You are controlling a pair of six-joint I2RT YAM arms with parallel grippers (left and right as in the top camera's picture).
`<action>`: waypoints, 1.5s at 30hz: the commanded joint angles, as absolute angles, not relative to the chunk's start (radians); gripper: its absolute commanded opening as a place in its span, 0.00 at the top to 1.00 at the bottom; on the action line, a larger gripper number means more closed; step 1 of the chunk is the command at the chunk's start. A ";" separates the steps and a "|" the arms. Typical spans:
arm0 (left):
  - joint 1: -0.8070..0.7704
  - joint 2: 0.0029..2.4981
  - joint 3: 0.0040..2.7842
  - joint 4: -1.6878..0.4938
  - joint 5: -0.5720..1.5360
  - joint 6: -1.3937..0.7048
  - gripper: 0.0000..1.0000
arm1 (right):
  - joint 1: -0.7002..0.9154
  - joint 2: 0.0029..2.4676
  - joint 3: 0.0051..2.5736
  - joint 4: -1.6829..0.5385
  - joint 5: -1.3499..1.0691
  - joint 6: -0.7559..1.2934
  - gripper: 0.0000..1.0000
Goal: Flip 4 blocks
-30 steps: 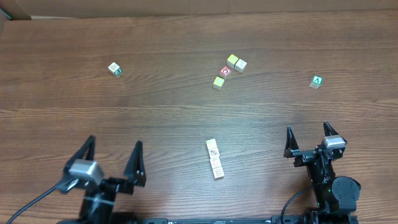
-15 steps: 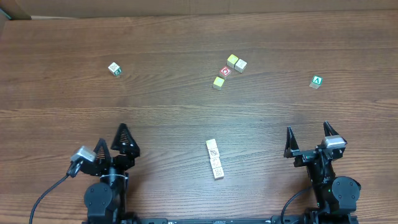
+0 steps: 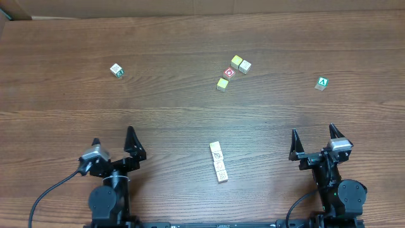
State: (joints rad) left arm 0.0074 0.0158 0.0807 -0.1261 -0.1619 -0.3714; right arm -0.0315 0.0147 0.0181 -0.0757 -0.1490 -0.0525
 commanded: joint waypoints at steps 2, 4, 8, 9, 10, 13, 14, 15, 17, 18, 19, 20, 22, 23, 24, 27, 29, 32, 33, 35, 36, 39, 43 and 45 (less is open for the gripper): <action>0.013 0.003 0.014 -0.090 -0.065 -0.166 0.00 | -0.034 0.003 0.008 -0.072 -0.143 -0.053 0.00; 0.013 0.003 0.014 -0.093 -0.043 -0.110 0.00 | -0.034 0.003 0.008 -0.072 -0.143 -0.053 0.00; 0.013 0.003 0.014 -0.098 -0.017 -0.020 0.01 | -0.034 0.003 0.008 -0.072 -0.144 -0.053 0.00; 0.013 0.003 0.014 -0.098 -0.016 -0.012 0.01 | -0.034 0.003 0.008 -0.072 -0.143 -0.053 0.00; 0.013 0.003 0.014 -0.099 -0.012 -0.001 0.01 | -0.034 0.003 0.008 -0.072 -0.143 -0.053 0.00; 0.013 0.003 0.014 -0.099 -0.010 0.012 0.00 | -0.034 0.003 0.008 -0.072 -0.143 -0.053 0.00; 0.013 0.003 0.014 -0.099 -0.010 0.012 0.00 | -0.034 0.003 0.008 -0.072 -0.143 -0.053 0.00; 0.013 0.003 0.014 -0.099 -0.010 0.012 0.00 | -0.034 0.003 0.008 -0.072 -0.143 -0.053 0.00; 0.013 0.003 0.014 -0.099 -0.010 0.005 0.00 | -0.034 0.003 0.008 -0.072 -0.143 -0.053 0.00; 0.013 0.003 0.014 -0.098 -0.010 0.001 0.00 | -0.034 0.003 0.008 -0.072 -0.143 -0.053 0.00; 0.013 0.004 0.014 -0.097 -0.010 0.001 0.00 | -0.034 0.003 0.008 -0.072 -0.143 -0.054 0.00; 0.013 0.004 0.014 -0.096 -0.010 0.001 0.00 | -0.034 0.003 0.008 -0.072 -0.143 -0.053 0.00; 0.013 0.004 0.014 -0.096 -0.010 0.001 0.00 | -0.034 0.003 0.008 -0.072 -0.143 -0.053 0.00; 0.013 0.004 0.014 -0.096 -0.010 0.001 0.00 | -0.034 0.003 0.008 -0.072 -0.143 -0.054 0.00; 0.013 0.004 0.014 -0.096 -0.010 0.001 0.00 | -0.034 0.003 0.008 -0.072 -0.143 -0.053 0.00; 0.013 0.004 0.014 -0.096 -0.010 0.001 0.00 | -0.034 0.003 0.008 -0.072 -0.143 -0.054 0.00; 0.013 0.004 0.014 -0.096 -0.010 0.001 0.00 | -0.034 0.003 0.008 -0.072 -0.143 -0.053 0.00; 0.013 0.004 0.014 -0.096 -0.010 0.001 0.00 | -0.034 0.003 0.008 -0.072 -0.143 -0.053 0.00; 0.013 0.004 0.014 -0.096 -0.010 0.001 0.00 | -0.034 0.003 0.008 -0.072 -0.143 -0.053 0.00; 0.013 0.004 0.014 -0.096 -0.010 0.001 0.01 | -0.034 0.003 0.008 -0.072 -0.143 -0.054 0.00; 0.013 0.004 0.014 -0.096 -0.010 0.001 0.01 | -0.034 0.003 0.008 -0.072 -0.143 -0.054 0.00; 0.013 0.004 0.014 -0.096 -0.010 0.001 0.01 | -0.034 0.003 0.008 -0.072 -0.143 -0.053 0.00; 0.013 0.004 0.014 -0.096 -0.010 0.001 0.00 | -0.034 0.003 0.008 -0.072 -0.144 -0.054 0.00; 0.013 0.004 0.014 -0.096 -0.010 0.001 0.00 | -0.034 0.003 0.008 -0.072 -0.143 -0.053 0.00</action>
State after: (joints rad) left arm 0.0074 0.0154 0.0238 -0.1001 -0.0254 -0.0189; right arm -0.0311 0.0147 0.0181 -0.0757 -0.1493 -0.0525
